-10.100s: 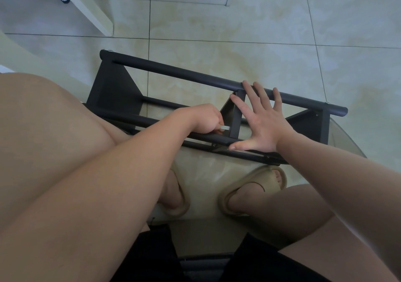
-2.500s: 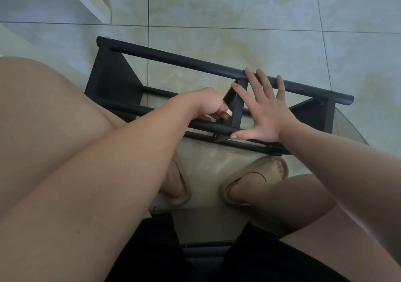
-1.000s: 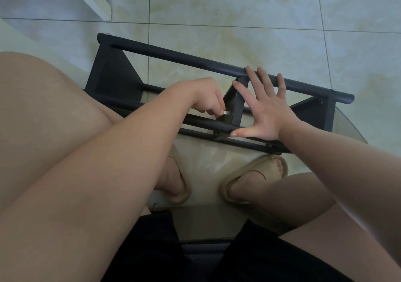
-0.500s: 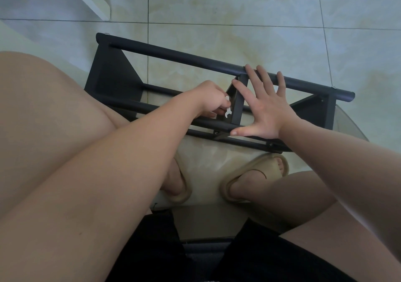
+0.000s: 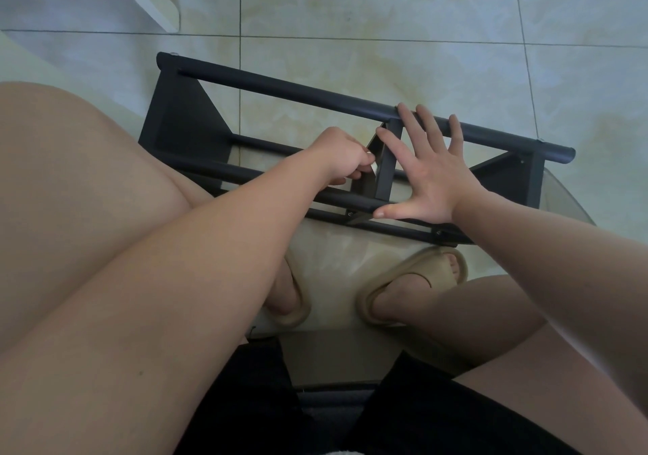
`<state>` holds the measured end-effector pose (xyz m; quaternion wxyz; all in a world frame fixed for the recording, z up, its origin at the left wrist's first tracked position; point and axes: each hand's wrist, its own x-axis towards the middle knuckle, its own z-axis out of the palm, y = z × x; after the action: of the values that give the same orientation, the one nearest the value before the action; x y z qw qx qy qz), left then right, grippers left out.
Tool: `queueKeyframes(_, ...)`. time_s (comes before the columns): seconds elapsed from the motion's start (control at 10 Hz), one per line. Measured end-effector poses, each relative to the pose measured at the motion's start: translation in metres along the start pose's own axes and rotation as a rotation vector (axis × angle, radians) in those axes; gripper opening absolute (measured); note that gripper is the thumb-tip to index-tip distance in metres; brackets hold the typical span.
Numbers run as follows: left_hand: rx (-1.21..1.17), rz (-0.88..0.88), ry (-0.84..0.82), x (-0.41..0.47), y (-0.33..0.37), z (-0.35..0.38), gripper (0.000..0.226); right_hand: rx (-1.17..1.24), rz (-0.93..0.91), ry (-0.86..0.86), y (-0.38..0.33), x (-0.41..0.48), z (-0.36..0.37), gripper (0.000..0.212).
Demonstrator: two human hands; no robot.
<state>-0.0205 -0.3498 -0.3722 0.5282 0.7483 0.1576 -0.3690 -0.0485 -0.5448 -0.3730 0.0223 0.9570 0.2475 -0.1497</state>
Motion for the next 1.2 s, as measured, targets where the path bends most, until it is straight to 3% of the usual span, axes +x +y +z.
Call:
queueKeyframes(0.7, 0.022, -0.104, -0.138, -0.0054, 0.0070, -0.0041, 0.013, 0.000, 0.002, -0.006, -0.0007, -0.0003, -0.0011, 0.128)
queueKeyframes(1.2, 0.135, -0.060, -0.208, -0.0018, 0.0036, -0.0050, 0.020, 0.014, -0.004, 0.004, -0.0009, -0.0003, -0.0008, 0.127)
